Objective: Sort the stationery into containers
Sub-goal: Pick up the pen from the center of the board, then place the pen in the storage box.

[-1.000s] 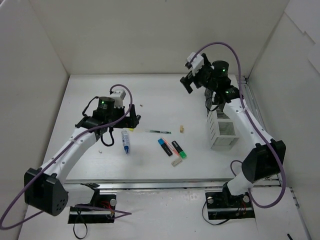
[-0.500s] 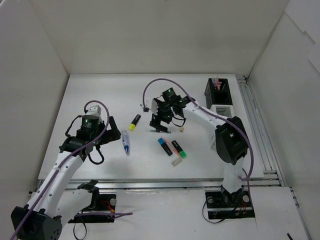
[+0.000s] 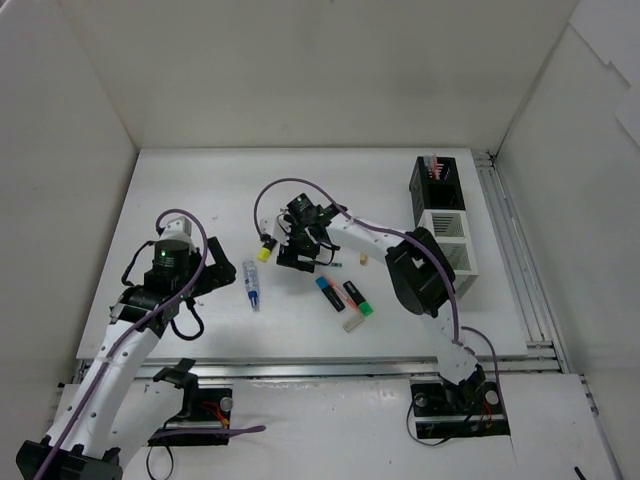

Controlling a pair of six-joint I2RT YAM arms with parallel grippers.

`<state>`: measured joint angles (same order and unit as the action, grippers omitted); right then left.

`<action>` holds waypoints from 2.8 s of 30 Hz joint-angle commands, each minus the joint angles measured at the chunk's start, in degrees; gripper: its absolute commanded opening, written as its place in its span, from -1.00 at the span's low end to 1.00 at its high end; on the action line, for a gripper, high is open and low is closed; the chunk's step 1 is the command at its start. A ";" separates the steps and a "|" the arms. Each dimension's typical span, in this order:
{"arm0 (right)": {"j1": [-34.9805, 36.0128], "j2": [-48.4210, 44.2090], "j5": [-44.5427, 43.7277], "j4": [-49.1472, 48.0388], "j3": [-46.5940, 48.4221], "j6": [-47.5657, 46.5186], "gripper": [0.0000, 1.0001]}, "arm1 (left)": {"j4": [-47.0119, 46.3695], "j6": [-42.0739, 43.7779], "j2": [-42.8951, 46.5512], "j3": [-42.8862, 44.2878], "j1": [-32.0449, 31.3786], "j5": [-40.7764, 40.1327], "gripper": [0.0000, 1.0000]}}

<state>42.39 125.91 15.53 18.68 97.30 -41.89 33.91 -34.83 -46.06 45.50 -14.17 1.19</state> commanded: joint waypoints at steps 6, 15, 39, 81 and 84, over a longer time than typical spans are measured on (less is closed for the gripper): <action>-0.38 1.01 -4.28 0.31 1.49 1.11 0.07 | -1.83 -0.59 -0.78 0.91 0.29 -0.93 0.99; -0.82 1.62 -4.54 0.31 4.74 1.28 -0.97 | -2.79 -0.24 -1.22 0.91 0.29 -2.86 0.99; -35.35 -23.35 8.46 -52.94 -7.30 27.47 -1.00 | -8.06 3.63 -14.49 9.78 0.81 2.85 0.99; -33.64 -52.42 2.93 -35.06 -33.40 38.19 0.46 | -11.58 3.72 -11.25 3.56 1.34 8.74 0.99; -26.24 -56.11 3.19 -28.01 -37.61 40.31 0.95 | -12.20 3.80 -10.19 2.24 0.81 9.53 0.99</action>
<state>12.01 70.76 19.99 -21.63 62.96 -3.46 25.61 -31.48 -57.91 47.75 -13.13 9.28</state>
